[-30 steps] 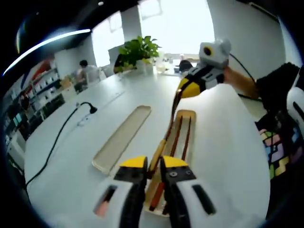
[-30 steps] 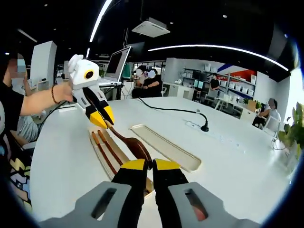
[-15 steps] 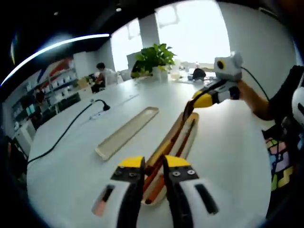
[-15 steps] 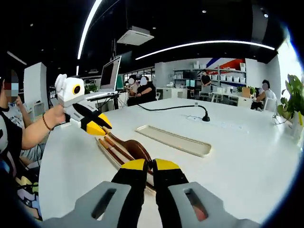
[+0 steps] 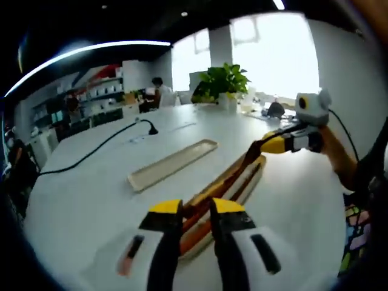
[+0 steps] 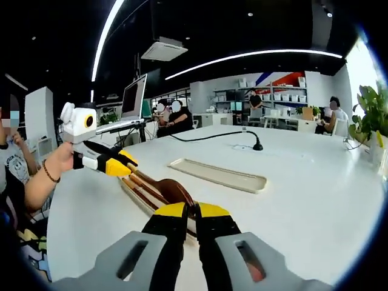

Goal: Arrange the utensils inside the cutlery case until each visible utensil rests in its matching compartment.

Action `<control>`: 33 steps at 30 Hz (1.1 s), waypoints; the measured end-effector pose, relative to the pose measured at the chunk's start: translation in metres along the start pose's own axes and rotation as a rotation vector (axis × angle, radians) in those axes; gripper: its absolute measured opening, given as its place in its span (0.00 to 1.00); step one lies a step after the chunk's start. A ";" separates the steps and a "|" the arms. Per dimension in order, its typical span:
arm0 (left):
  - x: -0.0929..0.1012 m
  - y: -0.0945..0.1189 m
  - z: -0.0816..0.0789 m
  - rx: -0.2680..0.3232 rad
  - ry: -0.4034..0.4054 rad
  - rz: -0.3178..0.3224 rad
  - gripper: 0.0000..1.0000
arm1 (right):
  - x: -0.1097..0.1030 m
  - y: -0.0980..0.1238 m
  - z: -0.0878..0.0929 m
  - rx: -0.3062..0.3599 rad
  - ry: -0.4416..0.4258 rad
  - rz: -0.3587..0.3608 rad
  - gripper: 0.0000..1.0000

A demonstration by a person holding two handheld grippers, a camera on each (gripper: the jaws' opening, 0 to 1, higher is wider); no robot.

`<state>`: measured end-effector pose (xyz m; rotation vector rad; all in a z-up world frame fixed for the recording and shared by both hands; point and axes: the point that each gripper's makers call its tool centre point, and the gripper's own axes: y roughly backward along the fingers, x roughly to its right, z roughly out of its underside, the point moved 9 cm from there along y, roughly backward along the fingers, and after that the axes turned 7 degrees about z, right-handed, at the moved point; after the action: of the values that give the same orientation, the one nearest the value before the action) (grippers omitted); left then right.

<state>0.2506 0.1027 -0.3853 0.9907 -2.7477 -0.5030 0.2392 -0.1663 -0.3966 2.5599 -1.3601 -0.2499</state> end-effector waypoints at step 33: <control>0.011 0.005 0.018 0.018 0.033 -0.095 0.17 | 0.000 0.004 0.008 -0.040 -0.105 -0.063 0.06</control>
<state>0.2347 0.1038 -0.3998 1.1281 -2.6904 -0.4728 0.2344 -0.1694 -0.4030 2.5922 -1.2973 -0.4236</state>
